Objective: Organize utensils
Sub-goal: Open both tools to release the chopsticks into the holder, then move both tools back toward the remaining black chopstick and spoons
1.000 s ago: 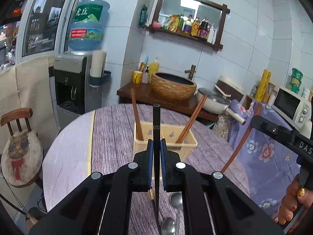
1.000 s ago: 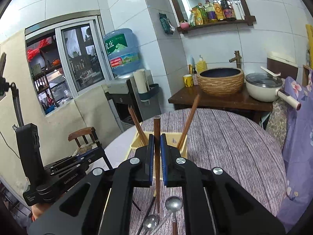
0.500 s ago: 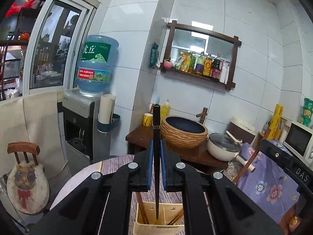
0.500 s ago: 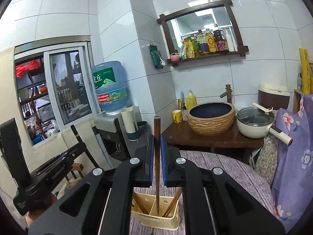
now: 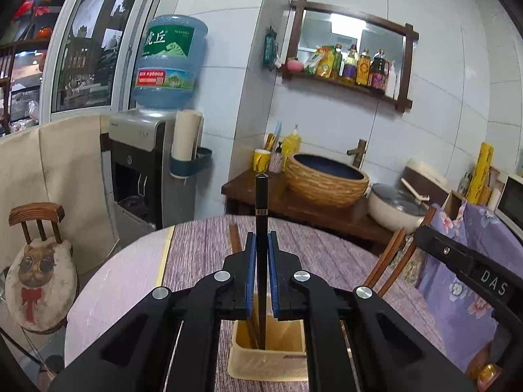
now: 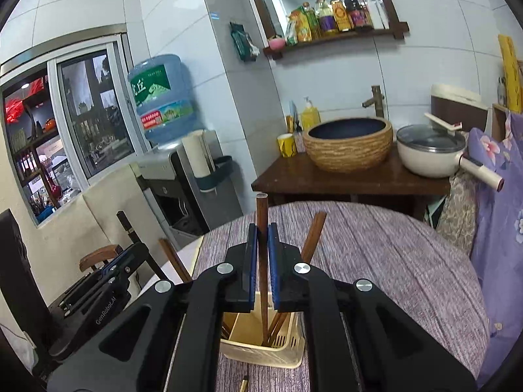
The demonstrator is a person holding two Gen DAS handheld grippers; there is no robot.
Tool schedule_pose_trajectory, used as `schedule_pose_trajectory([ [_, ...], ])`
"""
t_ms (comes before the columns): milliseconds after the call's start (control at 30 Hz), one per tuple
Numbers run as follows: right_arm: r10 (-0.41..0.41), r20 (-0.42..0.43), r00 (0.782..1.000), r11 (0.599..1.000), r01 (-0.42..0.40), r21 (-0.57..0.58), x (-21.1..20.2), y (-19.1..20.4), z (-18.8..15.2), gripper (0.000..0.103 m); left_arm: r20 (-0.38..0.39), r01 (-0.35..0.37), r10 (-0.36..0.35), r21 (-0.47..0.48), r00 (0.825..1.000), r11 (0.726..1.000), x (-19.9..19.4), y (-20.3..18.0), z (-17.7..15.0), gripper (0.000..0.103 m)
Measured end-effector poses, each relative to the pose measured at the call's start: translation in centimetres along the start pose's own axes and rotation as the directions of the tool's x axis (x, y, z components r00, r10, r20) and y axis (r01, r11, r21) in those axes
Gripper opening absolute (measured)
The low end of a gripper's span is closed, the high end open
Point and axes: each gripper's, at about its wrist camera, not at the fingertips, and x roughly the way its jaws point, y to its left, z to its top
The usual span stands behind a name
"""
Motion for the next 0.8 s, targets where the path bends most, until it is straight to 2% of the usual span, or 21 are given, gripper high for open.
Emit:
schedule_pose_trajectory([
  [300, -0.033, -0.012, 0.999, 0.999, 0.032, -0.019, 1.2, 0.0, -1.8, 0.008, -0.070, -0.014, 0.013, -0.015, 0.997, 1.000, 1.7, 1.1, -2.9, 0.008],
  [500, -0.043, -0.007, 0.999, 0.998, 0.043, -0.044, 1.2, 0.1, -2.3, 0.008, -0.072, -0.010, 0.009, -0.012, 0.997, 1.000, 1.3, 1.2, -3.1, 0.009],
  [533, -0.043, -0.006, 0.999, 0.998, 0.043, -0.045, 1.0, 0.0, -2.4, 0.010, -0.070, -0.009, 0.008, -0.012, 0.998, 1.000, 1.2, 1.2, -3.0, 0.012],
  [567, -0.041, -0.005, 0.999, 0.998, 0.041, -0.041, 0.8, -0.1, -2.5, 0.020, -0.065, -0.007, 0.006, -0.014, 0.998, 1.000, 0.9, 1.2, -3.1, 0.022],
  [600, -0.040, -0.001, 0.999, 0.999, 0.040, -0.036, 0.6, -0.2, -2.6, 0.042, -0.058, -0.006, 0.005, -0.017, 0.998, 1.000, 0.5, 1.3, -3.0, 0.028],
  [633, -0.044, 0.013, 0.999, 0.999, 0.044, -0.031, 0.2, -0.4, -2.8, 0.054, -0.049, -0.003, 0.002, -0.021, 0.999, 1.000, 0.2, 1.3, -2.9, 0.039],
  [667, -0.053, 0.034, 0.998, 0.998, 0.054, -0.034, -0.4, -0.5, -3.0, 0.065, -0.033, 0.001, -0.001, -0.022, 0.999, 1.000, -0.4, 1.3, -3.0, 0.045],
  [800, -0.051, 0.055, 0.997, 0.995, 0.055, -0.084, -2.0, -0.1, -3.7, 0.068, 0.000, 0.009, -0.009, -0.005, 1.000, 1.000, -2.4, 1.4, -3.4, 0.056],
])
